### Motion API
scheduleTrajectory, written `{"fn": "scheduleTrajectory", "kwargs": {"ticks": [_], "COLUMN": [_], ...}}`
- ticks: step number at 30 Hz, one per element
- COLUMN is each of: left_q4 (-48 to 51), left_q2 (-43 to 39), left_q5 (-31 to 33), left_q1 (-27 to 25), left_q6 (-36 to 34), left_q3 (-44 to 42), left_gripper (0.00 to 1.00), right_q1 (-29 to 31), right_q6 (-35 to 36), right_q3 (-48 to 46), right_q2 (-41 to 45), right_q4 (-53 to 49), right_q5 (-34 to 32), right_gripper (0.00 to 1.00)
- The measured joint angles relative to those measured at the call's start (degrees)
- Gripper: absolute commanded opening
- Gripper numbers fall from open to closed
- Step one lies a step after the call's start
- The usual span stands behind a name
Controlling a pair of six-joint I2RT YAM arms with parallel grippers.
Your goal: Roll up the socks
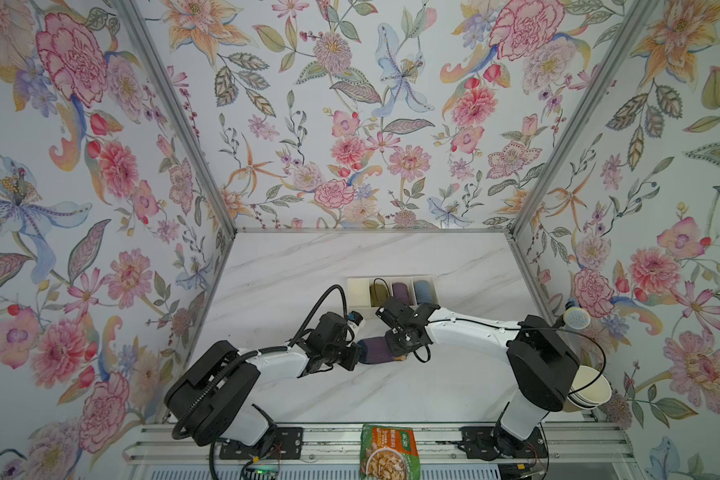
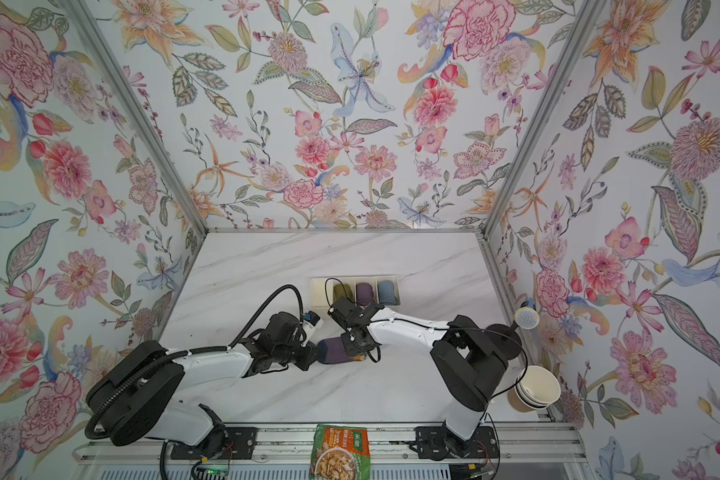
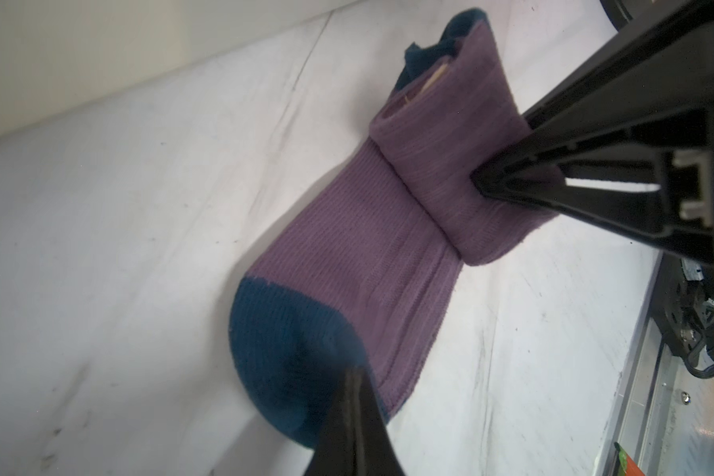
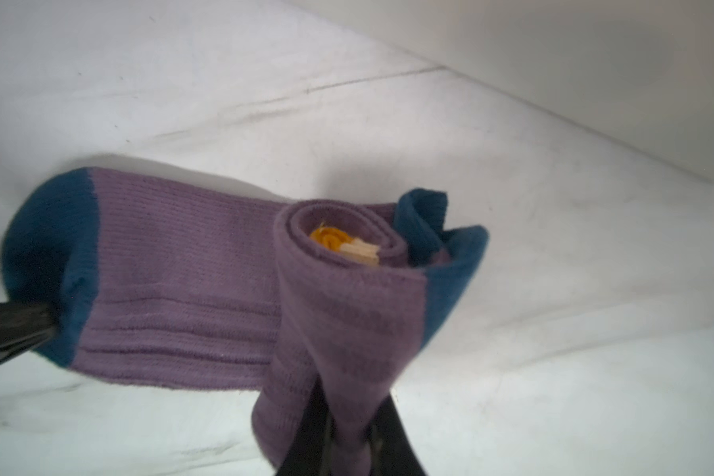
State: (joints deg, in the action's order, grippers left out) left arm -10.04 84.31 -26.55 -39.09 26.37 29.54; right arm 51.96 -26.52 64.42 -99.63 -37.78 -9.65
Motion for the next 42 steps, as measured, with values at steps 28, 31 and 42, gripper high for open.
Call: {"fn": "scheduleTrajectory", "kwargs": {"ticks": [28,31,42], "left_q4": [-5.11,-6.03,-7.65], "left_q2": [0.31,0.87,1.73], "left_q5": [-0.94,-1.55,-1.79], "left_q1": [5.03,5.03,5.03], "left_q6": [0.07,0.07,0.07], "left_q3": [-4.66,-4.66,-4.66], "left_gripper": [0.07,0.07,0.07], "right_q1": [6.08,6.47,7.98], "right_q6": [0.17,0.17,0.44], "right_q3": [7.89,8.28,9.9], "right_q2": [-6.12,-6.19,-7.08], "right_q4": [-6.99,-7.23,-7.65], "right_q5": [-7.54,-7.52,-7.98], "right_gripper": [0.38,0.4,0.46]}}
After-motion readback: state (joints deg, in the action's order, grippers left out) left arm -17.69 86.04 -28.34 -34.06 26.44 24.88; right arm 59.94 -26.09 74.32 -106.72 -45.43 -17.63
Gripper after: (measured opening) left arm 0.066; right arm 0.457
